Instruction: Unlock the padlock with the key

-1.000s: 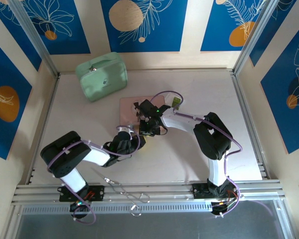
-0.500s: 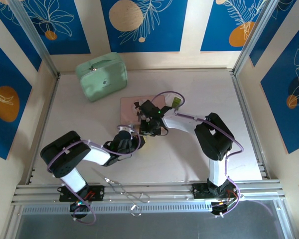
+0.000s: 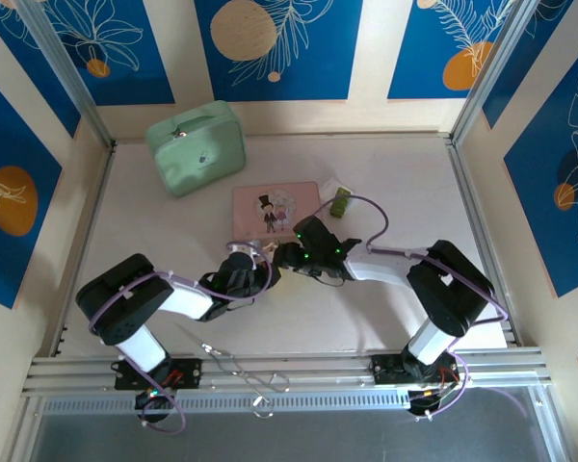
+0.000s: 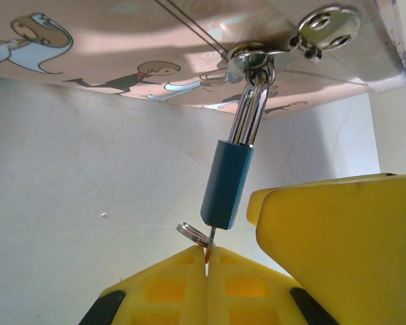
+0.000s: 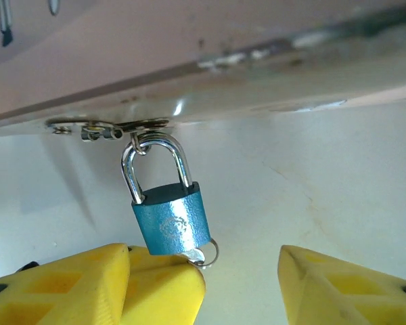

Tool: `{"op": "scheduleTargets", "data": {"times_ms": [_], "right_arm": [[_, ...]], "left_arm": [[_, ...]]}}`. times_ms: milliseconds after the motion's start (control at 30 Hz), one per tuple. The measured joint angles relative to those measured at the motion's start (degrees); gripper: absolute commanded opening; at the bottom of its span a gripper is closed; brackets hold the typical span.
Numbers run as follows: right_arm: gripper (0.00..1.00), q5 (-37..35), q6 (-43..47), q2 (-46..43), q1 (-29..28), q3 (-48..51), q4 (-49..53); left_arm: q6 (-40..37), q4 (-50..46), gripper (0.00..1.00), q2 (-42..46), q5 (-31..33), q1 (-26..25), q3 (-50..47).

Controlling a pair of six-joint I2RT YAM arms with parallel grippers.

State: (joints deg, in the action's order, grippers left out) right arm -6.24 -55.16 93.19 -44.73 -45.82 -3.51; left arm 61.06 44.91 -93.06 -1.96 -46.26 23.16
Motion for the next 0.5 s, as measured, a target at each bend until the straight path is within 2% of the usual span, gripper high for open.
{"op": "scheduleTargets", "data": {"times_ms": [267,500], "right_arm": [[0.61,3.6,-1.3,1.1,1.7,8.4,-21.5],[0.59,4.8,-0.4,3.7,2.0,7.1,-25.5]], "left_arm": [[2.1,3.2,0.0,0.0,-1.9,2.0,-0.6],[3.9,5.4,0.0,-0.2,-2.0,3.1,-1.1]]}}
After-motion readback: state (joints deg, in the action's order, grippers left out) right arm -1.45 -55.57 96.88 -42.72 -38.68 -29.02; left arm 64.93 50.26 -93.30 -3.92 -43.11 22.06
